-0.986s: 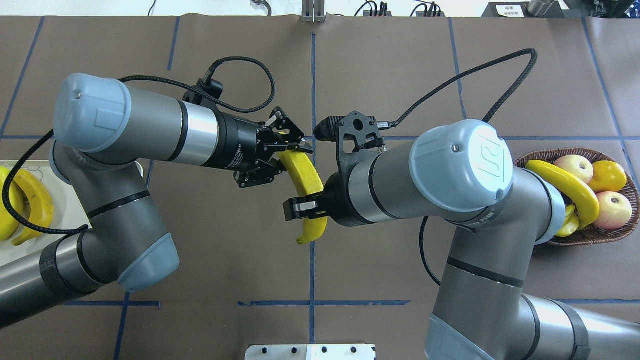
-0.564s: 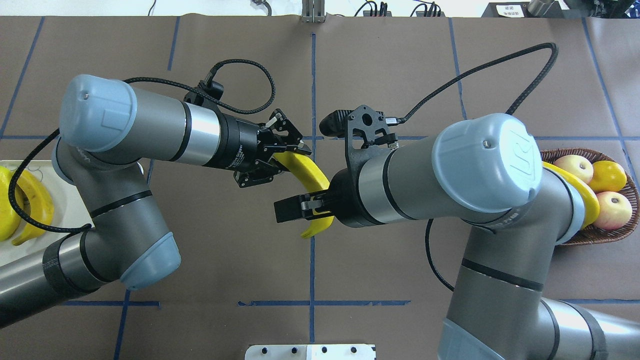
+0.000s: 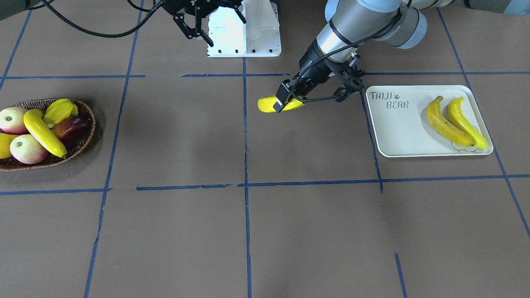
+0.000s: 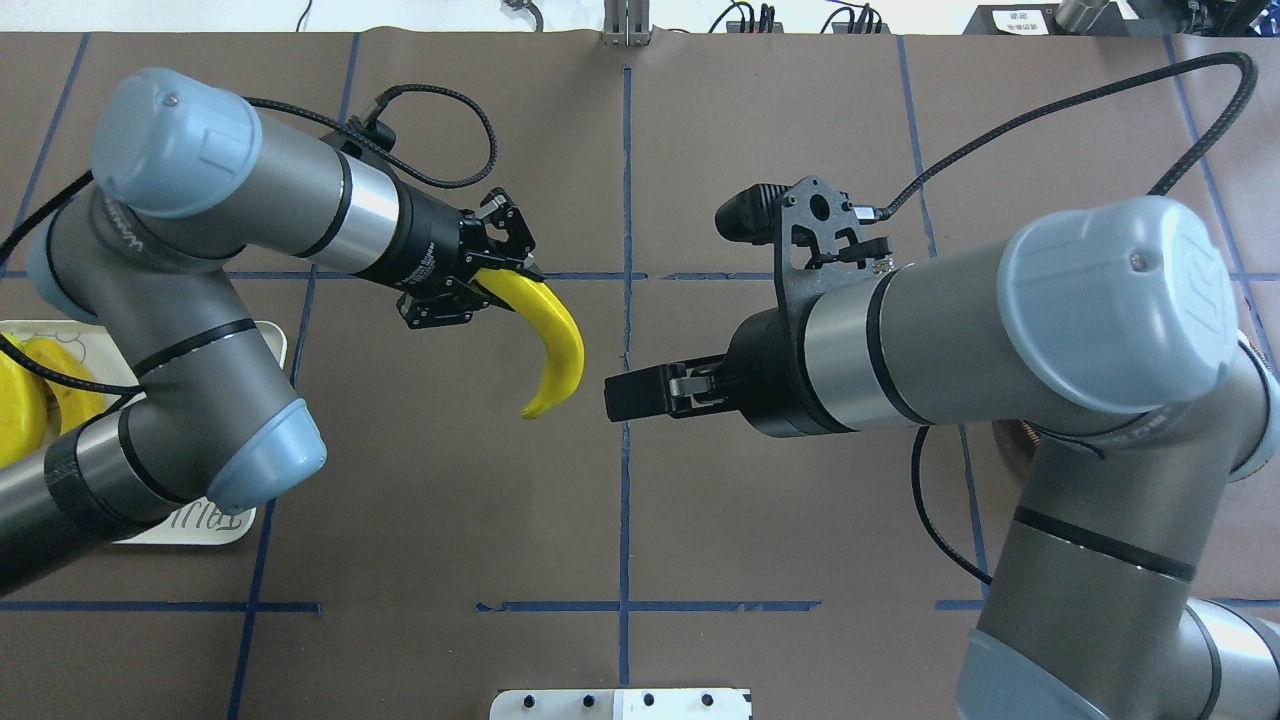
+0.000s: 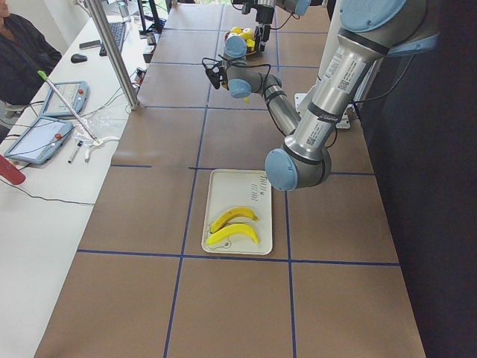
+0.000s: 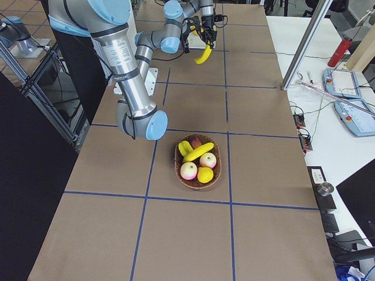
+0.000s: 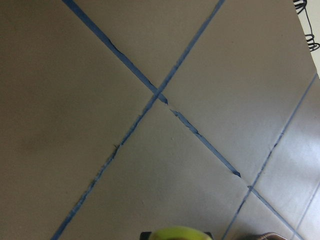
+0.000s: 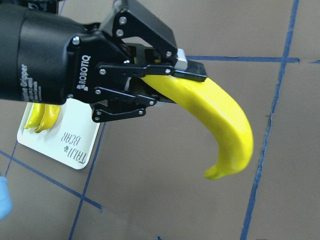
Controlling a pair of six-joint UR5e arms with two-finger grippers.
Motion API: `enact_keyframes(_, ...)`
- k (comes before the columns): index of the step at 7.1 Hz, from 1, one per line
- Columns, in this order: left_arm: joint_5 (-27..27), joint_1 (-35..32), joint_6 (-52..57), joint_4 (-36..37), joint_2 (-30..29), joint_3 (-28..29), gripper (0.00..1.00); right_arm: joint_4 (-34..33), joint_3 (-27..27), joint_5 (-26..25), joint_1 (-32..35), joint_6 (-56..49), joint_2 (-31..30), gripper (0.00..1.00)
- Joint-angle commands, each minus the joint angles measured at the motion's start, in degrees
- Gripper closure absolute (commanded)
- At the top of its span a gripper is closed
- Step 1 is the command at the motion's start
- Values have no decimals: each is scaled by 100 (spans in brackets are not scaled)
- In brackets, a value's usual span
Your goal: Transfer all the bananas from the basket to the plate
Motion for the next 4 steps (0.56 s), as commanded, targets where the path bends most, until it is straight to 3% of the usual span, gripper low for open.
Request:
enact_keyframes(1, -1060, -843, 689, 318, 476, -44, 100, -5, 15, 103, 223, 1, -132, 0)
enact_keyframes(4, -1294, -1120, 1191, 475, 1328, -140, 100, -32, 6, 156, 408, 53, -369, 0)
